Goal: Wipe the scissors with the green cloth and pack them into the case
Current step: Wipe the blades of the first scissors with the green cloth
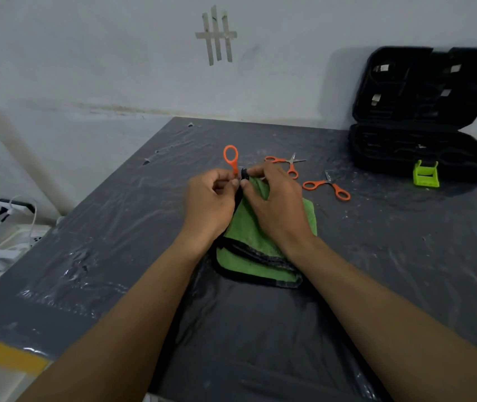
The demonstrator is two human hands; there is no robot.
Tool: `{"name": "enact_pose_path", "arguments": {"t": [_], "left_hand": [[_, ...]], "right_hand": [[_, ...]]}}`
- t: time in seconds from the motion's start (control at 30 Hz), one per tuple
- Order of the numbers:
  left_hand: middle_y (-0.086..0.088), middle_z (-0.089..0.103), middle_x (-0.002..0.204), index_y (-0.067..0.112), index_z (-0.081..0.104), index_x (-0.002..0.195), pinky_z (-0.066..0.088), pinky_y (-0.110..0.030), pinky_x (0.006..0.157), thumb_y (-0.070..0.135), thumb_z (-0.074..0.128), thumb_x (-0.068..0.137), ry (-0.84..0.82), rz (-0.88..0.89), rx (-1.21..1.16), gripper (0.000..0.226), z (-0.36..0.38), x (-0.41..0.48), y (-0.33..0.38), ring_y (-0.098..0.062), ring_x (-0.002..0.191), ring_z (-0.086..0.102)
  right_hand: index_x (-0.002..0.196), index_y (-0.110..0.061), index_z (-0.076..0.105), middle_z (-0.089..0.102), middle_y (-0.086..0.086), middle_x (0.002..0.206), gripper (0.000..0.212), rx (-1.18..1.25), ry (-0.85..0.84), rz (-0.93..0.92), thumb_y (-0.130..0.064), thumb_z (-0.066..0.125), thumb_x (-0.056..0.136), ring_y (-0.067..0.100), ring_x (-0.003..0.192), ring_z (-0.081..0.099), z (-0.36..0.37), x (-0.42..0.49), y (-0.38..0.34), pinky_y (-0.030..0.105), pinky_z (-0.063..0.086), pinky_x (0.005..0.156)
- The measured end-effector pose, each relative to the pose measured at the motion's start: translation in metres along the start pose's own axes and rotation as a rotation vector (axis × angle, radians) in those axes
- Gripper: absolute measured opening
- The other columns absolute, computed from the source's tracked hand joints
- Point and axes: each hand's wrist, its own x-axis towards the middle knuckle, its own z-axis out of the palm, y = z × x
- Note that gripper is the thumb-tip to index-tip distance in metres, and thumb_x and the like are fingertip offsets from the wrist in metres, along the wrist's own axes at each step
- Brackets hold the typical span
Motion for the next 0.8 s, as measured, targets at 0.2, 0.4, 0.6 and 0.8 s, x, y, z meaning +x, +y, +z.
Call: {"name": "enact_pose_path", "arguments": {"t": [0.2,0.4,0.6,0.8], "left_hand": [[0.006,0.066,0.073,0.015,0.067,0.085,0.046,-0.008,0.059,0.003,0.059,0.088,-0.044,0.066,0.020,0.015,-0.002,-0.004,0.007,-0.003,0.065,0.062],[0.004,0.065,0.068,0.018,0.065,0.079,0.046,-0.009,0.057,0.004,0.060,0.087,-0.001,0.001,-0.028,0.017,-0.007,-0.002,0.008,0.002,0.057,0.061],[0.002,0.065,0.071,0.015,0.061,0.082,0.046,-0.015,0.053,0.009,0.060,0.089,0.005,-0.282,-0.292,0.009,-0.013,0.006,0.010,0.000,0.056,0.061],[-0.001,0.063,0.067,0.016,0.061,0.073,0.046,-0.013,0.054,0.006,0.059,0.089,-0.022,-0.205,-0.223,0.019,-0.009,0.003,0.009,0.001,0.056,0.061]], "right_hand": [[0.093,-0.004,0.063,0.068,0.005,0.093,0.010,0.028,0.038,0.034,-0.007,0.065,0.084,0.010,0.086,0.056,-0.004,0.000,-0.002,-0.001,0.031,0.074],[0.095,-0.007,0.063,0.064,-0.002,0.091,0.007,0.087,0.050,0.156,-0.009,0.062,0.088,0.007,0.086,0.055,-0.009,0.003,0.001,0.012,0.039,0.075],[0.101,-0.012,0.064,0.057,0.004,0.104,0.014,0.149,0.132,0.086,-0.017,0.065,0.088,0.005,0.092,0.053,-0.015,0.002,0.002,0.005,0.037,0.082],[0.096,-0.003,0.066,0.053,0.010,0.101,0.013,0.028,0.029,-0.161,-0.009,0.068,0.085,0.008,0.092,0.049,-0.010,0.000,-0.006,0.005,0.036,0.085]]}}
